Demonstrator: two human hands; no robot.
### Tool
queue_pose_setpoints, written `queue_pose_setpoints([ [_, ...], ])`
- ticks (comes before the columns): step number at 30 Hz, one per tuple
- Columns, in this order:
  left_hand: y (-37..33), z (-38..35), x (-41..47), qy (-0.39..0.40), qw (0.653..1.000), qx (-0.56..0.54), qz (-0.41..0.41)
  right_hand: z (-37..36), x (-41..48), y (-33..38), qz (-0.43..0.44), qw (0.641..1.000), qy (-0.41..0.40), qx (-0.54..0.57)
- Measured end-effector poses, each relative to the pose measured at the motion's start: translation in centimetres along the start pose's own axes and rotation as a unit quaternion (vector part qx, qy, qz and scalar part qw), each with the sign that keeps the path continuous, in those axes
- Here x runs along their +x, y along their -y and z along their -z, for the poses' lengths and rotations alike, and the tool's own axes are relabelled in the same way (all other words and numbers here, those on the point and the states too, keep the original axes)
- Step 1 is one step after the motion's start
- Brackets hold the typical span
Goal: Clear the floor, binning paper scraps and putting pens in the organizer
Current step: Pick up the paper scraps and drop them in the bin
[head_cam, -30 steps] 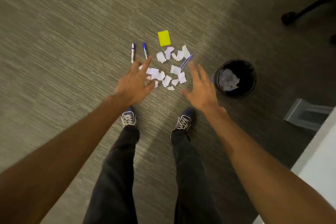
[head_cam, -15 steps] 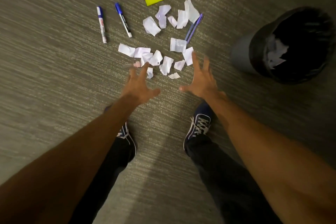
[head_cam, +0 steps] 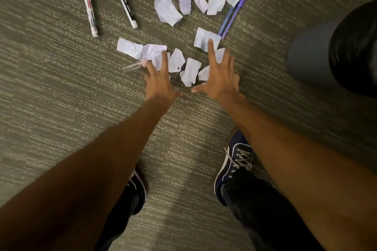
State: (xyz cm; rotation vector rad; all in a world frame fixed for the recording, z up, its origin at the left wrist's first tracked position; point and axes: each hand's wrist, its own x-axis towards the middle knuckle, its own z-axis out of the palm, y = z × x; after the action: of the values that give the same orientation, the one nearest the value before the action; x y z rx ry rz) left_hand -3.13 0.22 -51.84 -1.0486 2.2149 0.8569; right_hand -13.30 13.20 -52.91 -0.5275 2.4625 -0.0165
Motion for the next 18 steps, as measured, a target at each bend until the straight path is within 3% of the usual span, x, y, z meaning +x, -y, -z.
queue_pose_setpoints([
  [5, -0.8, 0.6, 1.6, -0.018, 1.0, -0.019, -0.003, -0.2, 1.4, 1.6, 0.017, 1.0, 0.001, -0.006],
  [10, -1.8, 1.1, 2.6, -0.036, 0.998, 0.041, -0.015, 0.1, 2.9, 1.9, 0.019, 0.999, 0.029, -0.016],
  [18, -1.4, 1.0, 3.1, -0.064, 0.996, 0.035, -0.044, 0.4, 2.7, 0.1, 0.11, 0.994, -0.016, 0.017],
])
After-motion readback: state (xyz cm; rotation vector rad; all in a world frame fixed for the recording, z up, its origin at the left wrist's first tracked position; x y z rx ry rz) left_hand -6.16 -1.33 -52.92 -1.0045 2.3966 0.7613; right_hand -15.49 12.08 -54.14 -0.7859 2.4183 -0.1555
